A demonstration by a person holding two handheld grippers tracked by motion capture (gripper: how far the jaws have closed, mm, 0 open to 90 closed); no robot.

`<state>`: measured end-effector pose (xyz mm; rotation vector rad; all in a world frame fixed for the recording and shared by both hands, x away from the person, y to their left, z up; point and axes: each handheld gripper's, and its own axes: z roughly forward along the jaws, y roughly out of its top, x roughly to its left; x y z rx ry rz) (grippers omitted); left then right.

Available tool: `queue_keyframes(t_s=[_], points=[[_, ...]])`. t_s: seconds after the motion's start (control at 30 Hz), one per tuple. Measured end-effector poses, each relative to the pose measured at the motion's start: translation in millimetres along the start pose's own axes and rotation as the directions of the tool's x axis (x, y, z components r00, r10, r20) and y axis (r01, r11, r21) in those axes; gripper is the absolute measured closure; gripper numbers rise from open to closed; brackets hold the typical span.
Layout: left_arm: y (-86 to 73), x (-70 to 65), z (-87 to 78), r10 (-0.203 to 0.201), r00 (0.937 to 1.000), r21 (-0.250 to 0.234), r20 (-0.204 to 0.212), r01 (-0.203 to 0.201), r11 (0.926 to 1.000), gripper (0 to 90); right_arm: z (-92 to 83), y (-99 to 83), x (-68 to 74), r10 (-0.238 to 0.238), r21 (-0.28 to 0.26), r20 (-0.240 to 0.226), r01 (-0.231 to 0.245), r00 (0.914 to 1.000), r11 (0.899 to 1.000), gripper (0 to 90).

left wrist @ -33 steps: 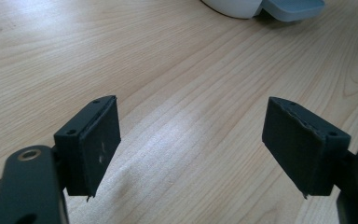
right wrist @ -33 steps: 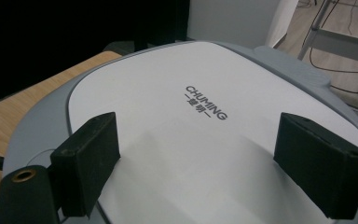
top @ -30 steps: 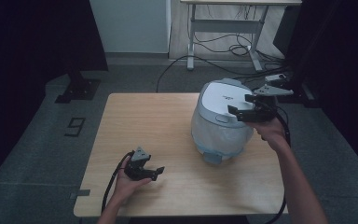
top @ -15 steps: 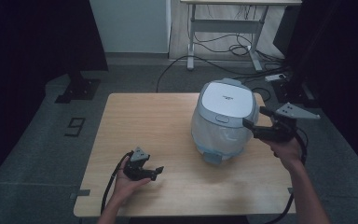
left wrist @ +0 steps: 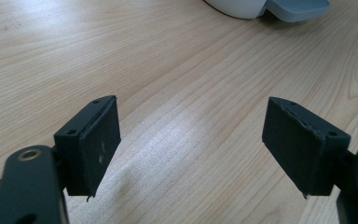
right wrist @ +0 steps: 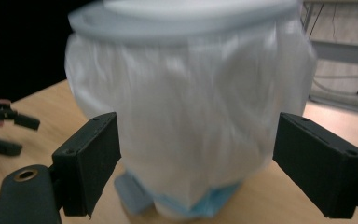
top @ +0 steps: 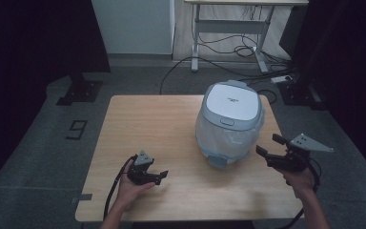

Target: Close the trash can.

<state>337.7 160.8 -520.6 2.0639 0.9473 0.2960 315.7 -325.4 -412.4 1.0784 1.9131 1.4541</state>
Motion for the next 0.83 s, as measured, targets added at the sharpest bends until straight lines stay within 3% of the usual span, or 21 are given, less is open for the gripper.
queue_keyframes(t_s=[0.33, 0.57, 0.83], points=[[-1.1, 0.3, 0.6, 0.001, 1.0000, 0.005, -0.002, -0.001, 1.0000, 19.1, 6.5, -58.1, -6.0, 0.052, 0.069, 0.011, -0.052, 0.9986, 0.996, 14.4], [-1.5, 0.4, 1.7, 0.004, 1.0000, 0.011, -0.004, -0.004, 0.9999, 19.1, 13.5, -88.2, -13.3, 0.085, 0.121, 0.010, -0.085, 0.9964, 0.989, 14.4], [-1.7, -0.2, 1.8, 0.012, 0.9999, 0.015, -0.009, -0.011, 0.9998, 19.2, 14.9, -92.9, -16.3, 0.087, 0.131, 0.014, -0.088, 0.9961, 0.987, 14.3]])
